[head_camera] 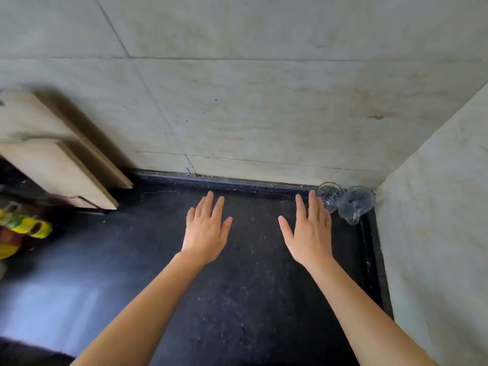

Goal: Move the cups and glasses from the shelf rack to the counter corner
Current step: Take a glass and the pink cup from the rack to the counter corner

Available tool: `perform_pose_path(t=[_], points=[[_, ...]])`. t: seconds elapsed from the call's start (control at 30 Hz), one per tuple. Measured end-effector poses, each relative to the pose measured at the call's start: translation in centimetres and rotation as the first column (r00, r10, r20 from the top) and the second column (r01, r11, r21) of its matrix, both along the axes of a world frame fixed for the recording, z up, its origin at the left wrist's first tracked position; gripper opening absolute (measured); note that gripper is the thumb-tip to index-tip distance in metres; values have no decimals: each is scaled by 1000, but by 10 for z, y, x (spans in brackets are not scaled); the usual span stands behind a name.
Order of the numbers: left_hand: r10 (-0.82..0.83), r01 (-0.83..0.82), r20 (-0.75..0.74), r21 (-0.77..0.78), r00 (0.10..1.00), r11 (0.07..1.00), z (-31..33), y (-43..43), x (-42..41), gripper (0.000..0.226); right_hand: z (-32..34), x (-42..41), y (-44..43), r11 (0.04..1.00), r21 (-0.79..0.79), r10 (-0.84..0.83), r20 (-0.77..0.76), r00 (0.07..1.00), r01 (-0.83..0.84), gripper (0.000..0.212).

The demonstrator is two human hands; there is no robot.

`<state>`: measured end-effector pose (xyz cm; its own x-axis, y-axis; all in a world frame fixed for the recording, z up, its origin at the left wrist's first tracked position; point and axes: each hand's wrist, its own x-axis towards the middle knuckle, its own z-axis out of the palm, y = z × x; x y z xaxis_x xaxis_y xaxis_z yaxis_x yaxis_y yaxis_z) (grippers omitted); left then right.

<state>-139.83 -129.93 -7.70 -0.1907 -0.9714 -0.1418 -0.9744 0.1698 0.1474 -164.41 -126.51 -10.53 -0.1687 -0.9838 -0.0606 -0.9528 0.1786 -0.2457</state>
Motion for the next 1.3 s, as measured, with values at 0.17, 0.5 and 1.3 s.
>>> perform_pose_path(t=[0.17,0.5,1.3], points=[[303,-293,51,-147,952,945,39,74,100,65,16,89,-22,946,-90,314,31,949,-310,89],[769,-719,-12,-362,639,593,107,297,249,68,77,312,69,571,-253,819,100,566,-781,96],[977,-829,-185,-527,-104,-188,167,949,640,77,171,917,652,-366,-411,929,-104,-356,-835,98]])
